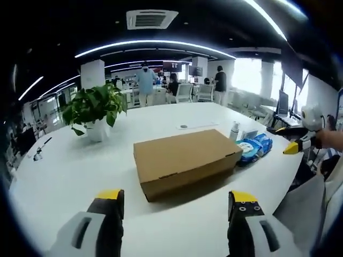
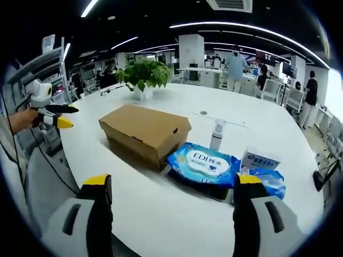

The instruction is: Operate the shoe box by opening the lid, removing the specified soft item, and placing it in the target area until the item is outside and the box remains undamaged.

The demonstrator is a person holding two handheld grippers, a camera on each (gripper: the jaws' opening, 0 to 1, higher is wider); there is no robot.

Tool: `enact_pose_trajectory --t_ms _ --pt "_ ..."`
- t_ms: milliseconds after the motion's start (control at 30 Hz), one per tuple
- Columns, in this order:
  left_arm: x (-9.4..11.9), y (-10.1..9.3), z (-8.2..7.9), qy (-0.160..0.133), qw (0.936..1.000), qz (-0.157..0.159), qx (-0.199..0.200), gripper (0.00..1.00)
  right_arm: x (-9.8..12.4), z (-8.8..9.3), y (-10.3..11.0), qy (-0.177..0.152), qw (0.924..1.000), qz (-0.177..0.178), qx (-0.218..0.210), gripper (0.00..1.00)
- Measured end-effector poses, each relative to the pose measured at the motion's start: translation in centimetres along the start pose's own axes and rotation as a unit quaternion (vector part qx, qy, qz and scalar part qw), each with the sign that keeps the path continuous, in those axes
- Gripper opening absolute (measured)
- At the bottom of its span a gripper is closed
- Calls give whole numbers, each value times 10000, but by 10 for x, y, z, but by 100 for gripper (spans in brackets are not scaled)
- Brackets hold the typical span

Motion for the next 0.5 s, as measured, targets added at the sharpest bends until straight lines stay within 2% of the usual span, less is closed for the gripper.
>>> enact_pose_trajectory --t_ms 267,500 --pt "10 -13 9 2 9997 216 -119 99 23 14 -5 67 9997 252 0 96" --pt "19 -17 10 -69 9996 257 -102 100 33 18 -6 88 9994 345 -37 96"
Point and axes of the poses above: the point that each gripper's makers call its tool centre point, and the gripper's own axes: x roughly backward along the fingers, y roughly to its left, z roughly out of its underside, the point moved 4 cm from there along x, roughly backward along the fingers, and after that the axes turned 15 degrees about x, right-handed, at the moved point
